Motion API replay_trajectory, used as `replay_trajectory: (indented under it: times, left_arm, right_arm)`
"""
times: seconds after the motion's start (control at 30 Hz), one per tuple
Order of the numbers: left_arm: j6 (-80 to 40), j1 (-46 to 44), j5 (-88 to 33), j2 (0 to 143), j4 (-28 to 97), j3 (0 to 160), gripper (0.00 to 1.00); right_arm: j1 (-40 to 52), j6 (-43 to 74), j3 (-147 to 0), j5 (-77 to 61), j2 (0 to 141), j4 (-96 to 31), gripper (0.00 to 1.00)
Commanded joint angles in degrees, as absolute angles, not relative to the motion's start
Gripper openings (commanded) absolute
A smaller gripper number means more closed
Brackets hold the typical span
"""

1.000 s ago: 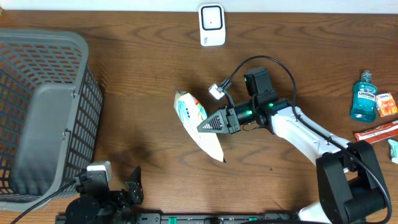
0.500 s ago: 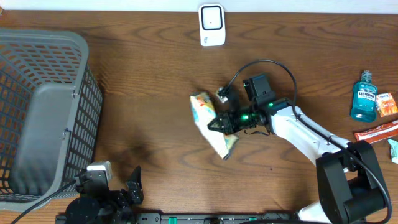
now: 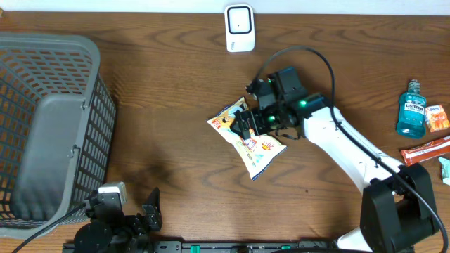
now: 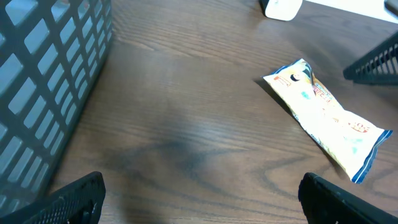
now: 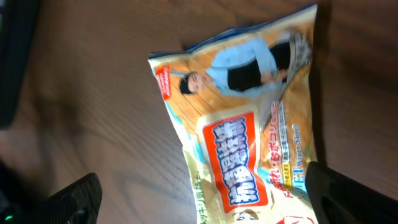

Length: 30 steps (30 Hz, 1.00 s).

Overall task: Scan the item barcode
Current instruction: 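Lift the wiper-sheet bag and pull it toward the scanner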

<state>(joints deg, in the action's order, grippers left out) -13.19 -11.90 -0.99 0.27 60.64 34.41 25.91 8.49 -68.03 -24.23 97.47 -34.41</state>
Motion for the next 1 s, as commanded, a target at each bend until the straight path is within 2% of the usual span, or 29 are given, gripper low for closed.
replay_trajectory:
  times: [0.0, 0.1, 0.2, 0.33, 0.5, 0.6, 0.67, 0.8, 0.9, 0.97]
  left_arm:
    - [-12.29, -12.14, -0.86, 0.27, 60.64, 34.61, 0.99]
    - [-12.29, -12.14, -0.86, 0.27, 60.64, 34.61, 0.99]
    - [-12.29, -12.14, -0.86, 0.27, 60.64, 34.61, 0.99]
    - [-12.29, -12.14, -0.86, 0.27, 60.64, 34.61, 0.99]
    - [-12.29, -12.14, -0.86, 0.27, 60.64, 34.61, 0.99]
    - [-12.29, -12.14, -0.86, 0.27, 60.64, 34.61, 0.99]
    - [-12.29, -12.14, -0.86, 0.27, 60.64, 34.61, 0.99]
    - [-12.29, -12.14, -0.86, 0.27, 60.64, 34.61, 0.99]
    - [-12.29, -12.14, -0.86, 0.27, 60.64, 34.61, 0.99]
    - [-12.29, -12.14, -0.86, 0.27, 60.64, 34.61, 0.99]
  right_arm:
    - [32.08, 8.03, -70.67, -8.01, 96.97, -36.36, 0.99]
    - [38.17, 7.55, -69.38, 9.65, 97.21, -36.60, 0.99]
    - [43.33, 5.63, -66.72, 20.60, 97.54, -36.58, 0.99]
    - [47.77, 2.00, -62.33, 22.20, 98.10, -33.06, 0.99]
    - [47.70, 2.02, -58.06, 21.61, 99.77, -26.70, 0.99]
    - [47.68, -0.25, -57.91, 18.11, 103.20, -26.44, 0.93]
    - [47.72, -0.51, -57.91, 18.31, 106.91, -26.55, 0.82]
    - [47.92, 2.83, -57.91, 18.28, 113.16, -28.45, 0.52]
    - [47.83, 3.14, -58.78, 16.80, 114.56, -29.45, 0.20]
    - [46.70, 3.16, -61.65, 10.68, 113.84, -32.69, 0.03]
